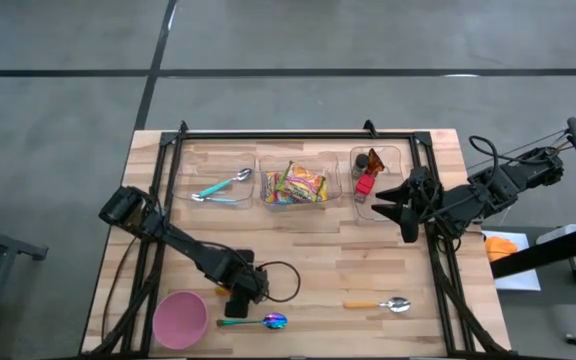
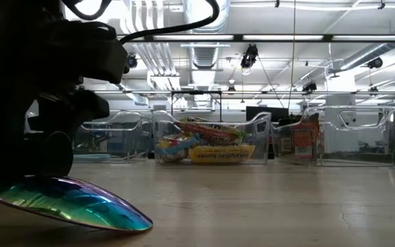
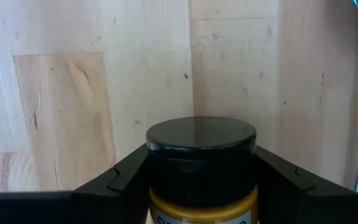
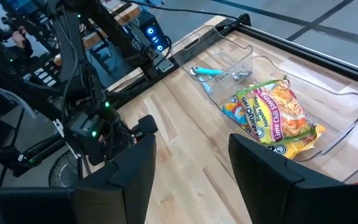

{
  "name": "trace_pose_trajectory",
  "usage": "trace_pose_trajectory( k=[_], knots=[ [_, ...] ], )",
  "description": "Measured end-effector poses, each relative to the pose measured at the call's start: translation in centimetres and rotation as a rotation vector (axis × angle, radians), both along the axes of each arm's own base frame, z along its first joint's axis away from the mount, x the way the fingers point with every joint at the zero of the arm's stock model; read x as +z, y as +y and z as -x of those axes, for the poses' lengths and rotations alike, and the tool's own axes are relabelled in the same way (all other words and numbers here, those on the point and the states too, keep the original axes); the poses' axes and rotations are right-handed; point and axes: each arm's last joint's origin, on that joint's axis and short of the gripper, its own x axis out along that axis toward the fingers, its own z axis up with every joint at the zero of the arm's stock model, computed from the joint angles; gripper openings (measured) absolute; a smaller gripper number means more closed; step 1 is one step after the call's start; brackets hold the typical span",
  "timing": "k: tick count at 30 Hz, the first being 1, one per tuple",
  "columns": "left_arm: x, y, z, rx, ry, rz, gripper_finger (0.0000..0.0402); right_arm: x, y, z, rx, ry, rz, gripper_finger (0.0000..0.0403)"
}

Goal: Pick & Place Food Item
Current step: Put the orange seasoning bottle into the right transparent bin

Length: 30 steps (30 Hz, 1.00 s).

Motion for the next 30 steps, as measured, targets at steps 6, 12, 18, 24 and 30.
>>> trace_pose_trajectory(
  k=[6, 12, 18, 24, 30],
  knots=[
    [2.6, 0.9, 0.1, 0.064, -0.092, 0.003, 0.0212, 0.0, 0.0, 0.0, -0.011, -0.007, -0.02, 0.0201],
    [7.2, 3.4, -0.2, 0.173, -0.286, 0.033, 0.0212, 0.1, 0.0, 0.0, -0.004, -0.009, -0.005, 0.0201],
    [13.7, 6.6, -0.8, 0.33, -0.692, 0.125, 0.0212, 0.5, 0.4, -0.4, 0.117, -0.023, 0.061, 0.0201],
    [18.9, 9.5, -1.4, 0.452, -1.111, 0.13, 0.0212, 1.7, 1.1, -2.0, 0.127, -0.158, 0.123, 0.0201],
    [20.6, 10.5, -1.9, 0.441, -1.291, 0.122, 0.0212, 2.3, 1.8, -4.0, 0.062, -0.264, 0.153, 0.0201]
  ],
)
